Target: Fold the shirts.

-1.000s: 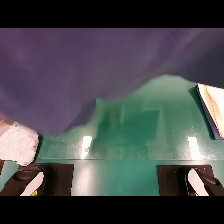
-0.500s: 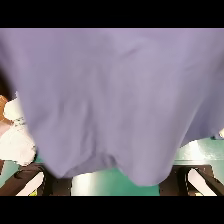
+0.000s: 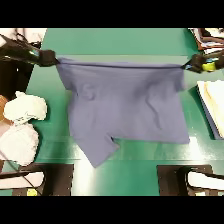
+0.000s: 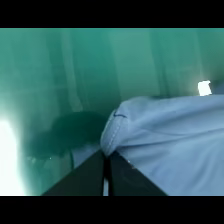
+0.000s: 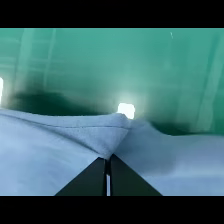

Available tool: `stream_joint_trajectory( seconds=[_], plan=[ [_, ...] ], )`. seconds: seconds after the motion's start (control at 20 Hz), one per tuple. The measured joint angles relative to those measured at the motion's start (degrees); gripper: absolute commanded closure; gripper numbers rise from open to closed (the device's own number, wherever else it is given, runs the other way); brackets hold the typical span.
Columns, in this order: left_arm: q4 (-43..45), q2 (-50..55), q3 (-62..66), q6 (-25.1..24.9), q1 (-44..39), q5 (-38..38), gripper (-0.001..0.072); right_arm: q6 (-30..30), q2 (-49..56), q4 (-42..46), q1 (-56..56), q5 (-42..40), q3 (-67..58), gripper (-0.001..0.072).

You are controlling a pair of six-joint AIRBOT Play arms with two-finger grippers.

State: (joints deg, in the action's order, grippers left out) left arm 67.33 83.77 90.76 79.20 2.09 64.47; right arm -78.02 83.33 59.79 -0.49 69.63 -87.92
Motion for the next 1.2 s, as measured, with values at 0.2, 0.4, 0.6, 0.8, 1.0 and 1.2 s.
stream_joint_trajectory(
  seconds=[0.2,0.4,0.6,0.8,1.0,1.2],
  plan=[
    [-0.35,7.63,-0.72,-0.04,0.0,-10.05,0.068,0.07,9.22,0.72,3.15,-4.46,-4.92,0.0696],
    [0.2,11.26,-0.9,-0.22,0.04,-15.61,0.0379,-0.07,16.26,1.14,4.44,-6.05,-11.17,0.0272],
    [-0.48,12.2,-0.76,-0.15,-0.09,-15.63,0.0208,-0.48,19.52,-1.77,4.31,-5.38,-16.57,0.0272],
    [-0.44,11.58,-0.7,-0.07,1.22,-10.05,0.0208,-0.59,20.0,-2.89,2.93,1.9,-21.16,0.0281],
    [-0.31,8.5,-2.36,0.0,5.05,1.01,0.0209,0.76,15.08,-2.95,0.61,7.93,-16.57,0.0281],
    [-0.44,-0.26,-13.73,0.02,7.91,6.51,0.0209,2.69,5.46,-2.95,-2.16,9.6,-3.23,0.0281]
  ],
)
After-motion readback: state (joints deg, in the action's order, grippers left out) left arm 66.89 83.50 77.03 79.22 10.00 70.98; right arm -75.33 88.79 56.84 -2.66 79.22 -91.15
